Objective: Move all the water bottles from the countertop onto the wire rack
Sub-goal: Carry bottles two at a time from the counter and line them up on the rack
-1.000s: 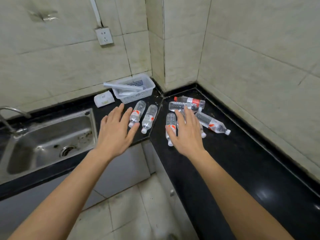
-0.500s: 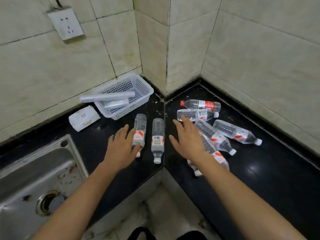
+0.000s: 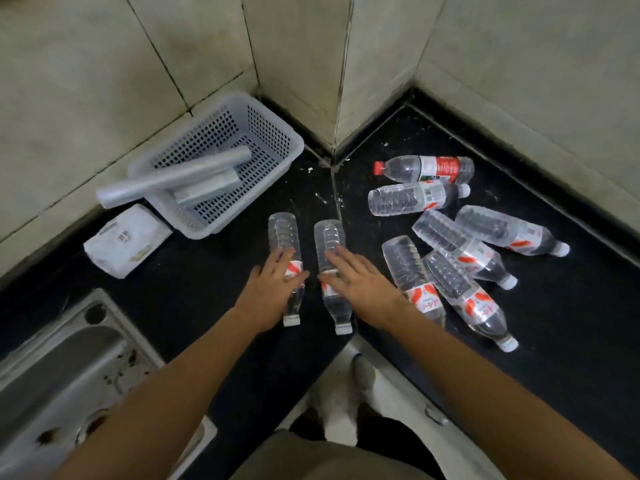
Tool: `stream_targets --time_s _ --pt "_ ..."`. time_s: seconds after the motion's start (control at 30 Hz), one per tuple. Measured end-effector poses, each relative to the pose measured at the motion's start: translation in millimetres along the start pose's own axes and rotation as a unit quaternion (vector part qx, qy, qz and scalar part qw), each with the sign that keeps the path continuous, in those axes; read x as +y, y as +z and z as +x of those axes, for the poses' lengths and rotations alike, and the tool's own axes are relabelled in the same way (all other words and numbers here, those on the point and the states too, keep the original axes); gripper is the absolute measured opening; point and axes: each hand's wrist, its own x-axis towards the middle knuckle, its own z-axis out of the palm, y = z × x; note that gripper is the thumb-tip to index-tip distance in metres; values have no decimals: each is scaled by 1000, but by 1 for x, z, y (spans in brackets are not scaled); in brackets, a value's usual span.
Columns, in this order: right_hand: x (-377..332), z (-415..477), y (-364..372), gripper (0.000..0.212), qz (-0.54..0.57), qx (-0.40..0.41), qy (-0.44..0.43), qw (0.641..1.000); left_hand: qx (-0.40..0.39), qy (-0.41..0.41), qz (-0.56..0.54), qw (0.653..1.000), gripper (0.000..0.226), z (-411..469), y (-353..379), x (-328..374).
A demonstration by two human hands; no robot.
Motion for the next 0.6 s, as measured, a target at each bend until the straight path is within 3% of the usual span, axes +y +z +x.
stream_targets --time_s 0.13,0.33,0.5,0.6 --pt "1 12 9 57 -111 -42 -95 988 24 -4 27 999 83 5 17 -8" --pt "21 10 25 61 -87 29 -110 990 74 -12 57 996 91 11 21 -8" --pt "31 1 11 68 69 144 -27 987 174 -49 -93 979 80 -7 17 -10" --pt "35 1 -22 66 299 180 59 935 254 -63 -246 934 63 -9 -4 -4"
